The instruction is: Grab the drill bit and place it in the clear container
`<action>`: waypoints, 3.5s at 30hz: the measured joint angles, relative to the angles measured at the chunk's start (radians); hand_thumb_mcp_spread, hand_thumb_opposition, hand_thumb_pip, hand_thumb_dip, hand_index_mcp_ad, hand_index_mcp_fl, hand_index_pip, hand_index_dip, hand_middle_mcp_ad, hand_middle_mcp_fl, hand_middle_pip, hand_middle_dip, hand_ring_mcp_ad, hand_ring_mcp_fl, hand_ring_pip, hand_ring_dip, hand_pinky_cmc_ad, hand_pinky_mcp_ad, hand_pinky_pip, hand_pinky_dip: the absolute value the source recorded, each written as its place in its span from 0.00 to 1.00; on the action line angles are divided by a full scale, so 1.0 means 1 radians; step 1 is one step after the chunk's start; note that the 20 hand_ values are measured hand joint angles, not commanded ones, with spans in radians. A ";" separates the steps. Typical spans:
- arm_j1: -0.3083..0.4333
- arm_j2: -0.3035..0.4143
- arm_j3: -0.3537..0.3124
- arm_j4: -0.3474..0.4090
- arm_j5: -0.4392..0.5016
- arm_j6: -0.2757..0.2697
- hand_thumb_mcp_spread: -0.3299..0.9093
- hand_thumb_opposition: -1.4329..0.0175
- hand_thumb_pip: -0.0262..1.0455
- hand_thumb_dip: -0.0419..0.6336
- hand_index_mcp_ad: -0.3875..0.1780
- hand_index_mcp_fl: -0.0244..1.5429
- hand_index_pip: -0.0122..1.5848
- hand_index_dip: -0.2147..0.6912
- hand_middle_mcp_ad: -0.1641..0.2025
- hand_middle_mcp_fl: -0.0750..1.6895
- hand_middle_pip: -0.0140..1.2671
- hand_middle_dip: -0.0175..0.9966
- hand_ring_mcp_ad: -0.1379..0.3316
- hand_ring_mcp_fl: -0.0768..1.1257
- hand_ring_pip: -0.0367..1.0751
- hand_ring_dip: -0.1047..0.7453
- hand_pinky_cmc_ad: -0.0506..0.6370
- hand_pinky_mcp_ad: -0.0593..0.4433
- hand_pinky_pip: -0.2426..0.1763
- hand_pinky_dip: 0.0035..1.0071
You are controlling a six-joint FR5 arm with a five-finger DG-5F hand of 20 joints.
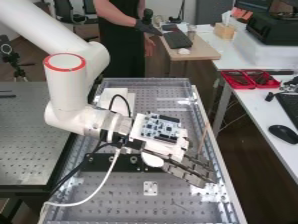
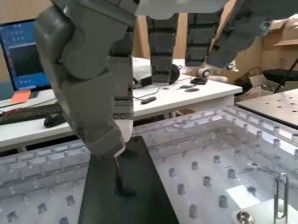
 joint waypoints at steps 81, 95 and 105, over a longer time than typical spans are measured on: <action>0.007 0.001 0.012 -0.019 -0.023 -0.162 0.64 0.42 0.63 0.44 0.41 0.29 0.78 0.42 0.63 0.18 0.11 0.22 0.61 0.11 0.12 0.14 0.61 0.39 0.43 0.18; 0.001 -0.011 0.018 -0.016 -0.026 -0.164 0.65 0.42 0.60 0.44 0.41 0.32 0.78 0.42 0.62 0.18 0.11 0.22 0.61 0.11 0.12 0.14 0.61 0.39 0.44 0.18; 0.001 -0.013 0.012 0.014 -0.025 -0.153 0.70 0.38 0.56 0.43 0.41 0.40 0.84 0.42 0.63 0.20 0.11 0.22 0.60 0.13 0.12 0.14 0.61 0.39 0.44 0.18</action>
